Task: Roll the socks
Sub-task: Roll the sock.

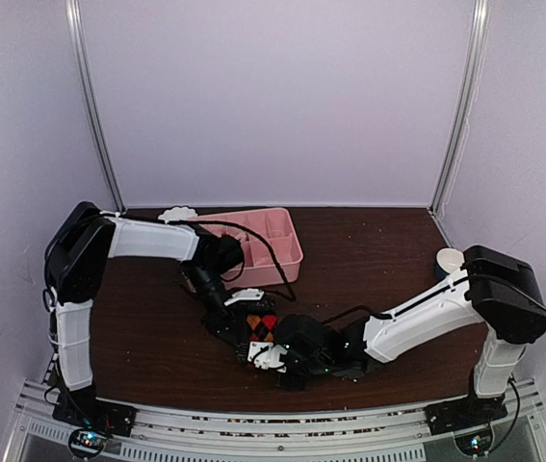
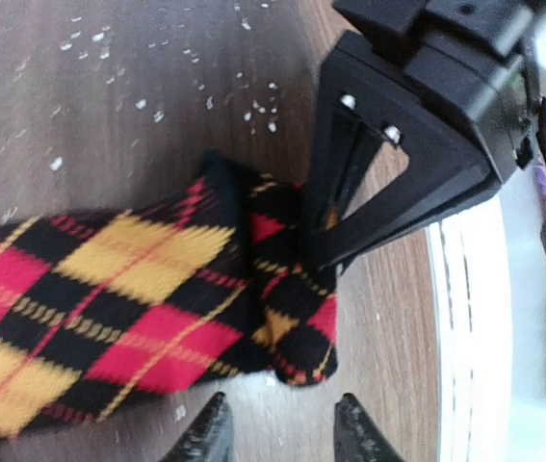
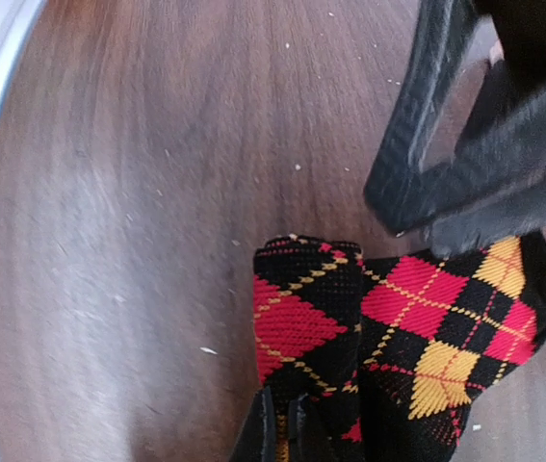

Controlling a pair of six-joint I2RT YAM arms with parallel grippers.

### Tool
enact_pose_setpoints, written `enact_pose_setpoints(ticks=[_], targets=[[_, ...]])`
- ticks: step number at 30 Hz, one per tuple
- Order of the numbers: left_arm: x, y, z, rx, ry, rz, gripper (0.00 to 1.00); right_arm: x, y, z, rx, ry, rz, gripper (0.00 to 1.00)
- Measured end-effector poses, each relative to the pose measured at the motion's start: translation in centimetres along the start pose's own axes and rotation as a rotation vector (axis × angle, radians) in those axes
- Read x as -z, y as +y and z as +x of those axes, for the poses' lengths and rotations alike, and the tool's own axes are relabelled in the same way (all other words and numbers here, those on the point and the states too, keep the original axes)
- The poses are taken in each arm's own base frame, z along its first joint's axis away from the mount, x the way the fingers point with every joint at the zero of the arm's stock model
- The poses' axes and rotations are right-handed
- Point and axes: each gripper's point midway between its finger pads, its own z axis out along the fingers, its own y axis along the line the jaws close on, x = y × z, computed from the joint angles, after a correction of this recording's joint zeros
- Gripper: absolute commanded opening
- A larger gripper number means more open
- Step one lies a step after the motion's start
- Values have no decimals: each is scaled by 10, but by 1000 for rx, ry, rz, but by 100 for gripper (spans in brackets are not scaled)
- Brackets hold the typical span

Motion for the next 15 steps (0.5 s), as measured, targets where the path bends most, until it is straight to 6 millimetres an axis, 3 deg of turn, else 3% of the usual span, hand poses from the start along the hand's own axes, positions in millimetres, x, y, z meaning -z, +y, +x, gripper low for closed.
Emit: enact_pose_setpoints(ticks=[2, 3, 4, 12, 15], targets=[[1, -3, 8, -2, 5, -22, 57, 0, 5, -3, -65, 8, -38, 0], [8, -7, 7, -23, -3, -54, 85, -1, 6, -4, -101, 14, -55, 0], [10, -11, 11, -30, -2, -75, 96, -2, 7, -5, -133, 17, -68, 0], [42, -25, 7, -136, -68, -279, 98, -15, 0, -11, -439, 5, -183, 0], [44, -25, 6, -158, -81, -306, 98, -21, -7, -14, -583, -22, -267, 0]])
